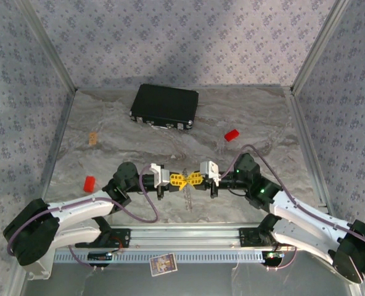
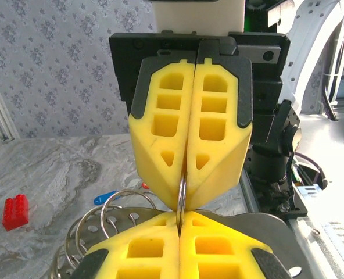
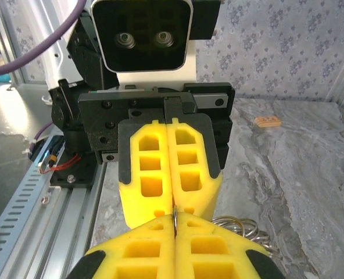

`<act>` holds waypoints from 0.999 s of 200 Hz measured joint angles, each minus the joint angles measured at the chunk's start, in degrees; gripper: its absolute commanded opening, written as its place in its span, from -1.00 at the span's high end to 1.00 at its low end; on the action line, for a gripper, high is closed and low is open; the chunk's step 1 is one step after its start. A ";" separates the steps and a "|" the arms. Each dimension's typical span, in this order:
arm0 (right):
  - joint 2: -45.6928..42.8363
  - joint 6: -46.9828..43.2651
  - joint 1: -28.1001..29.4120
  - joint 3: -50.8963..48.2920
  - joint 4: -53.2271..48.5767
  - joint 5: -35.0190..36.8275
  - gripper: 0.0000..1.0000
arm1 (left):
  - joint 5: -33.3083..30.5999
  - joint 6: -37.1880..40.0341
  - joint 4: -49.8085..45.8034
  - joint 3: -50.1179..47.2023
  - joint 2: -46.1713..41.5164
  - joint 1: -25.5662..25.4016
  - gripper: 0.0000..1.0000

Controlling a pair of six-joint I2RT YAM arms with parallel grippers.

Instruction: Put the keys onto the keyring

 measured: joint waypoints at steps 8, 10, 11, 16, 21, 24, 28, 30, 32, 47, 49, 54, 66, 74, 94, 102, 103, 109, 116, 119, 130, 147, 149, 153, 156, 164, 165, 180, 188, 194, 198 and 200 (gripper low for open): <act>0.02 -0.76 0.17 0.81 -1.70 0.33 1.00 | -0.42 0.31 -1.60 0.50 -0.44 -0.02 0.60; 0.02 -0.83 0.24 0.98 -2.03 0.37 1.00 | -0.48 0.09 -2.10 0.70 -0.55 -0.02 0.59; 0.02 -0.96 0.28 1.16 -2.38 0.42 1.00 | -0.55 0.09 -2.27 0.76 -0.61 -0.02 0.59; 0.02 -1.55 0.42 1.81 -3.74 0.63 1.00 | -0.81 0.61 -3.82 1.33 -0.98 -0.02 0.57; 0.02 -2.21 0.55 2.67 -5.20 1.07 1.00 | -1.07 1.25 -5.73 2.01 -1.49 -0.02 0.56; 0.02 -2.51 0.61 3.30 -6.23 1.33 1.00 | -1.29 1.25 -6.84 2.47 -1.77 -0.02 0.56; 0.09 -3.15 0.66 4.04 -7.45 1.68 1.00 | -1.64 1.86 -8.37 3.08 -2.27 -0.04 0.55; 0.11 -3.37 0.68 4.55 -8.22 1.84 1.00 | -1.75 2.08 -8.98 3.34 -2.45 -0.07 0.55; 0.13 -3.52 0.70 4.85 -8.74 1.97 1.00 | -1.92 2.27 -9.92 3.69 -2.71 -0.09 0.55; 0.72 -5.90 1.11 8.57 -14.36 3.26 1.00 | -2.84 4.26 -15.56 6.01 -4.50 -0.13 0.55; 0.85 -6.23 1.18 9.14 -15.13 3.45 1.00 | -3.04 4.55 -16.28 6.29 -4.72 -0.13 0.55; 1.25 -7.08 1.38 10.56 -17.20 3.91 1.00 | -3.26 5.18 -17.97 6.95 -5.29 -0.13 0.55; 2.19 -8.72 1.77 13.42 -21.35 4.72 1.00 | -3.72 6.32 -20.90 7.80 -6.40 -0.13 0.55; 2.78 -9.73 1.99 14.95 -23.78 5.18 1.00 | -4.02 7.10 -22.53 8.02 -7.13 -0.13 0.55; 4.20 -11.74 2.51 17.94 -29.03 5.90 1.00 | -4.72 8.31 -25.73 8.07 -7.91 -0.13 0.56; 4.76 -12.41 2.67 18.75 -30.62 6.03 1.00 | -4.74 8.68 -26.64 8.07 -7.91 -0.13 0.56; 4.83 -12.46 2.67 18.84 -30.77 6.01 1.00 | -4.74 8.70 -26.73 8.07 -7.91 -0.13 0.56; 5.35 -12.81 2.80 19.50 -31.91 6.03 1.00 | -4.74 8.92 -27.39 8.07 -7.89 -0.13 0.56; 5.99 -13.22 2.97 20.17 -32.89 6.05 1.00 | -4.74 9.16 -27.93 8.09 -7.87 -0.13 0.56; 6.25 -13.42 3.04 20.46 -33.38 6.10 1.00 | -4.74 9.18 -28.06 8.09 -7.87 -0.13 0.56; 7.30 -14.08 3.28 21.53 -34.95 6.29 1.00 | -4.72 9.44 -28.50 8.09 -7.85 -0.13 0.56; 8.76 -14.84 3.74 22.99 -36.70 6.88 1.00 | -4.66 9.79 -29.00 8.13 -7.85 -0.13 0.57; 8.96 -14.97 3.80 23.19 -36.92 6.95 1.00 | -4.63 9.79 -29.03 8.13 -7.85 -0.13 0.57; 9.22 -15.13 3.89 23.47 -37.20 7.06 1.00 | -4.59 9.81 -29.07 8.15 -7.82 -0.13 0.57; 9.49 -15.28 4.00 23.69 -37.42 7.23 1.00 | -4.48 9.84 -29.14 8.17 -7.80 -0.13 0.57; 9.99 -15.56 4.26 24.24 -37.90 7.58 1.00 | -4.42 9.86 -29.33 8.20 -7.80 -0.13 0.57; 10.01 -15.58 4.28 24.26 -37.97 7.63 1.00 | -4.42 9.86 -29.35 8.20 -7.80 -0.13 0.57; 10.93 -16.09 4.98 25.18 -38.86 8.81 1.00 | -4.26 10.03 -29.55 8.20 -7.80 -0.13 0.59; 11.50 -16.44 5.46 25.81 -39.50 9.53 1.00 | -4.24 10.03 -29.57 8.20 -7.80 -0.13 0.60; 11.91 -16.63 5.81 26.29 -39.95 10.03 1.00 | -4.22 10.03 -29.64 8.20 -7.80 -0.11 0.60; 12.24 -16.79 6.08 26.64 -40.28 10.40 1.00 | -4.22 10.03 -29.66 8.20 -7.80 -0.13 0.60; 12.35 -16.85 6.16 26.75 -40.41 10.56 1.00 | -4.20 10.03 -29.68 8.20 -7.80 -0.13 0.60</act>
